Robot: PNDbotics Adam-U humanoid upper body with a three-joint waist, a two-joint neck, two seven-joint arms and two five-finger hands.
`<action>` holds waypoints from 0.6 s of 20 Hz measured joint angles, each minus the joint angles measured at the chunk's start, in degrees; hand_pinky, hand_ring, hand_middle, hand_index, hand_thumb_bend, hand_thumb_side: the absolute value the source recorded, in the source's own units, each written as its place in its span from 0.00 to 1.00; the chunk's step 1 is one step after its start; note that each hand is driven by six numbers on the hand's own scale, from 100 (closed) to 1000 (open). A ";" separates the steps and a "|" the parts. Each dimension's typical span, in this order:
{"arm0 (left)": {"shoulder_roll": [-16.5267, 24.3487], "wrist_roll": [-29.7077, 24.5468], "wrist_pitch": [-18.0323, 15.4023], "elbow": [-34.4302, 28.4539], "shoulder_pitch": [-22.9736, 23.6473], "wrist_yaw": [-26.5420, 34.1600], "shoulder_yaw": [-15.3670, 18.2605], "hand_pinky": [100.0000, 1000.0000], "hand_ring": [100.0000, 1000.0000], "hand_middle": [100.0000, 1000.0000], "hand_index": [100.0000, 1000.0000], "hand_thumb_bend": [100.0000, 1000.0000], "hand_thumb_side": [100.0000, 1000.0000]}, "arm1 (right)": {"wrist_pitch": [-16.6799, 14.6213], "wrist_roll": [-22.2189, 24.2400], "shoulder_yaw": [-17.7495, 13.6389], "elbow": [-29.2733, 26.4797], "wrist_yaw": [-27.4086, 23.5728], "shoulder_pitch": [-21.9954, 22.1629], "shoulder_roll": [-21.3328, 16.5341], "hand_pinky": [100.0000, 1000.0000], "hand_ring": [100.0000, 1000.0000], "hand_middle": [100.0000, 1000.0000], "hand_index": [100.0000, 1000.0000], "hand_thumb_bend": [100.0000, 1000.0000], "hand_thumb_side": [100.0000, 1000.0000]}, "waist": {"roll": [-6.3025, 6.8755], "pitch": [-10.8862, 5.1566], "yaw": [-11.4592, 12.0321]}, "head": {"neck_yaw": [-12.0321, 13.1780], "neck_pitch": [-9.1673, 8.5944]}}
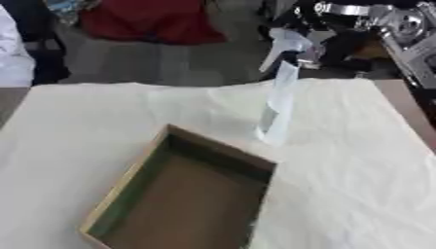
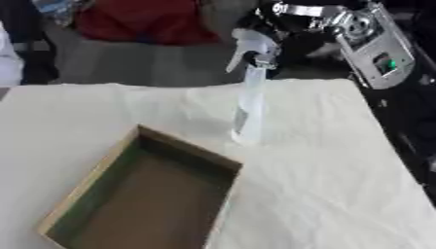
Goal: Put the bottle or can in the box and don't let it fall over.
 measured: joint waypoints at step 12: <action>0.00 0.18 0.01 -0.06 0.05 0.06 0.02 0.87 0.81 0.74 0.84 0.26 0.67 | 0.18 -1.13 0.06 -0.02 0.12 0.13 0.00 0.87 0.87 0.83 0.86 0.15 0.13 | 0.05 0.72 0.12 | -0.47 -0.49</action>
